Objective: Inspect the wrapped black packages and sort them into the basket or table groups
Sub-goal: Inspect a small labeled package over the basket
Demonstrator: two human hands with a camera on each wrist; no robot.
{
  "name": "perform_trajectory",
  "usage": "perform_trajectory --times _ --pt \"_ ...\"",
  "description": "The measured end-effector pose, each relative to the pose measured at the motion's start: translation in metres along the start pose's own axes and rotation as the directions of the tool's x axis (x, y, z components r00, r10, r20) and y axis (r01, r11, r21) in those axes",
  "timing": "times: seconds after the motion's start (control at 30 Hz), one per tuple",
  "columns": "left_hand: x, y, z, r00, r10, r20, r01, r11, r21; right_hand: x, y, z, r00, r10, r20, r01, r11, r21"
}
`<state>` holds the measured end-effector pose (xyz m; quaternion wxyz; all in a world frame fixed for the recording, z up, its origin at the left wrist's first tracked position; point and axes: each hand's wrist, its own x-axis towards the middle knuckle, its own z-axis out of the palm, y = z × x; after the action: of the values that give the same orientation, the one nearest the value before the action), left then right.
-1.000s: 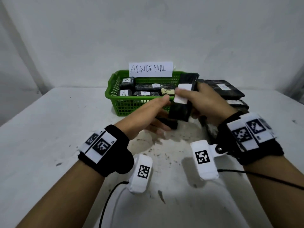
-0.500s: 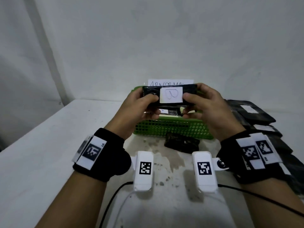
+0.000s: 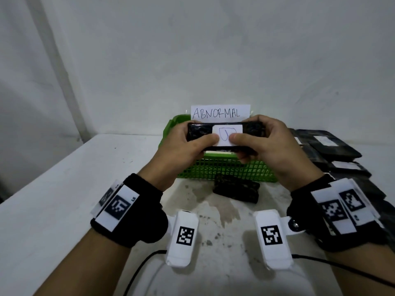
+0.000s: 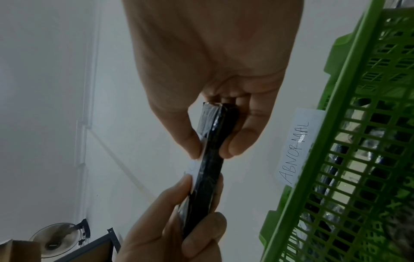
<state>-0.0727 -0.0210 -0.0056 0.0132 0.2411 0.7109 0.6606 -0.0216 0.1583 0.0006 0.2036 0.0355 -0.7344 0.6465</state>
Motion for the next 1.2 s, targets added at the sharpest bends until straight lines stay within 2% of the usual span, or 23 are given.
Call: perform_trajectory --times 0.13,0.3,0.4,0.5,0.6,0.8,0.97,1.1,1.2 --pt "0.0 -0.001 0.002 0.998 0.046 -0.035 -0.045 0.998 0.032 -0.001 0.003 0.003 0.999 -0.026 -0.04 0.025 0.999 -0.032" --pt "-0.004 0.0 -0.002 0.992 0.118 -0.038 -0.116 0.992 0.058 -0.004 0.0 0.003 1.0 -0.025 -0.002 0.024 0.999 -0.041" --pt "-0.007 0.002 -0.005 0.995 0.096 0.021 -0.097 0.995 0.008 -0.005 -0.005 0.002 0.998 -0.053 0.034 0.054 0.998 -0.04" --pt "-0.005 0.005 -0.006 0.995 0.088 0.053 -0.084 0.993 -0.079 -0.005 -0.006 0.002 0.998 -0.046 0.052 0.045 0.998 0.034" --pt "-0.003 0.003 -0.003 0.994 0.106 0.023 -0.105 0.994 -0.04 -0.006 -0.005 0.003 0.997 -0.056 0.048 0.054 0.998 0.038" --pt "-0.007 0.003 0.0 0.986 0.137 0.099 -0.14 0.99 0.023 -0.009 -0.004 0.006 0.993 -0.111 0.029 0.112 0.994 -0.005" --pt "-0.008 0.002 0.002 0.992 0.075 0.103 -0.076 0.997 0.0 -0.011 -0.002 0.008 0.991 -0.13 0.017 0.13 0.991 -0.039" --pt "-0.005 -0.001 0.004 0.997 -0.069 0.041 0.074 0.989 -0.127 -0.008 0.0 0.0 0.988 -0.157 0.017 0.157 0.986 -0.056" --pt "-0.003 -0.009 0.009 0.99 -0.138 0.001 0.138 0.987 -0.088 -0.004 0.008 -0.006 0.998 -0.057 0.035 0.059 0.996 -0.07"
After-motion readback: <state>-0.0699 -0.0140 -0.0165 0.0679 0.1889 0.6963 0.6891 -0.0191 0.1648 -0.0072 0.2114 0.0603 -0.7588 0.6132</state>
